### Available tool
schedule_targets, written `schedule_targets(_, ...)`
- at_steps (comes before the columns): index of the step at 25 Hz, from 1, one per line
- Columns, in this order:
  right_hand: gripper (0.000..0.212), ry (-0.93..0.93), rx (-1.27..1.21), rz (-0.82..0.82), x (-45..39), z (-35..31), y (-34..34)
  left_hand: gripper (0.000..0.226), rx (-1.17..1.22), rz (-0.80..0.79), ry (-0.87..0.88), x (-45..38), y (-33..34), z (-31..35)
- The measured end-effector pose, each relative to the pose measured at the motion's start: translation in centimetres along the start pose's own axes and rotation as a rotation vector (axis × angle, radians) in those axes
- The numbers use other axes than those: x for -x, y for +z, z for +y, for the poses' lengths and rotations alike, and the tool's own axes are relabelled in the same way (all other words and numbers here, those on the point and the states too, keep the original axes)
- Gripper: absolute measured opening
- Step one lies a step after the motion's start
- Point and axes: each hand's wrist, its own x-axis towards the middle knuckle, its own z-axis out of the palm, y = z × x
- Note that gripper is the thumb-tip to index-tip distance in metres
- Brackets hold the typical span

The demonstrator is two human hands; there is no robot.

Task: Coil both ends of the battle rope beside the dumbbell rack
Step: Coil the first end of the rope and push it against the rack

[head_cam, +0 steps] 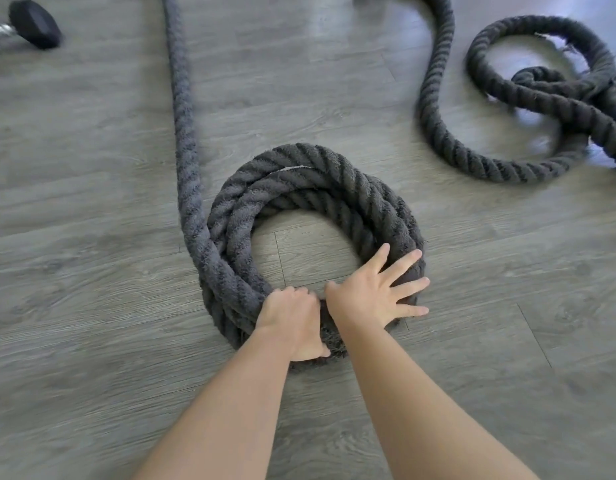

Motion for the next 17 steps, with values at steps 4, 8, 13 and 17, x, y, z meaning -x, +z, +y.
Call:
schedule_targets(4, 0.067, -0.057, 0.144, 0.008, -1.2, -0.4, 0.4, 0.092, 0.086, 0.033, 0.048, -0.5, -0.2, 0.0)
schedule_targets(8, 0.052, -0.105, 0.227, -0.018, -2.7, 0.0, 0.0, 0.102, -0.028, 0.015, 0.361, -0.9, -0.6, -4.8)
schedule_targets(13, 0.057, -0.215, 0.290, 0.014, -5.9, -0.8, -1.2, 0.099, -0.321, 0.074, 0.368, -2.8, -1.4, -11.6)
schedule_targets(17, 0.063, -0.316, 0.363, 0.030, -8.9, -1.8, -2.5, 0.087, -0.269, 0.063, 0.276, -3.7, -1.9, -9.5)
